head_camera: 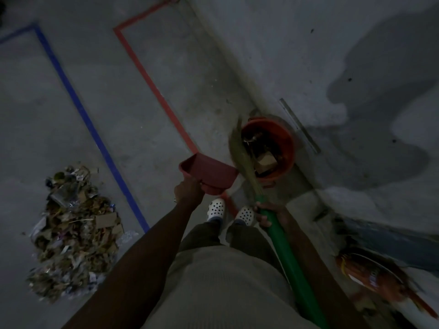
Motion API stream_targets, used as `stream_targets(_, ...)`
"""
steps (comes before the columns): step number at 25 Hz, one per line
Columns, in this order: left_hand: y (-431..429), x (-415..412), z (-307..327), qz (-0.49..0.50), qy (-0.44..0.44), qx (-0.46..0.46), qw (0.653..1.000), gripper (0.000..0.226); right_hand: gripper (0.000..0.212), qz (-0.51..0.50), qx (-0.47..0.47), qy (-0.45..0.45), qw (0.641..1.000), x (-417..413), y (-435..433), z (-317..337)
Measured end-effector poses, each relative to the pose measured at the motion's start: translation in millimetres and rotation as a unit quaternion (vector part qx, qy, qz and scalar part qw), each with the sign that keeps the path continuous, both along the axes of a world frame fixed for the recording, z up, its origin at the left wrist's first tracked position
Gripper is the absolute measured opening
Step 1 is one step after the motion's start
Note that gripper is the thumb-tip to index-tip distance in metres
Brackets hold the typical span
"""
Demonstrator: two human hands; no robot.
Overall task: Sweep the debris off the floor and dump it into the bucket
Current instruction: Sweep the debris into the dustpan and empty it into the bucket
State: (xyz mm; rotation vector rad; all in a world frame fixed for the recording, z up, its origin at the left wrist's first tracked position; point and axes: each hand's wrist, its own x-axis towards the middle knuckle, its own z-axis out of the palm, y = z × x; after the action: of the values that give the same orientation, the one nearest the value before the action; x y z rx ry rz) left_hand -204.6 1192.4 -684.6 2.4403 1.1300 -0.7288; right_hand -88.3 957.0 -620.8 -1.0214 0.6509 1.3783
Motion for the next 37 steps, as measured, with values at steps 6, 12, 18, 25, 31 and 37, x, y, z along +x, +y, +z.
stream_targets(6,16.3,9.3,1.9,-0.012,-0.016,0.016,1.000,0.029,0.011,-0.003,-0.033,0.018,0.999,0.1,12.4,-28.3)
stream_targets(12,14.6,-13.4,11.6,0.030,-0.016,0.000,0.999,0.033,0.007,0.031,-0.023,-0.002,0.999,1.2,10.3,-16.2)
stream_targets(18,-1.7,-64.2,32.5,0.132,-0.045,0.022,0.990,0.035,0.015,0.257,0.026,-0.062,0.964,-9.9,67.4,10.0)
stream_targets(25,-73.2,-174.1,60.9,0.394,-0.058,0.055,0.915,0.033,0.053,0.465,0.072,-0.142,0.871,-62.3,113.3,7.4)
stream_targets(31,-188.3,-284.5,70.3,0.610,-0.022,0.083,0.788,0.033,0.064,0.643,0.110,-0.136,0.746,-165.3,107.5,5.6)
stream_targets(37,-289.3,-374.9,66.4,0.751,-0.037,0.095,0.652,0.034,0.055,0.757,0.110,-0.108,0.635,-274.7,89.1,9.8)
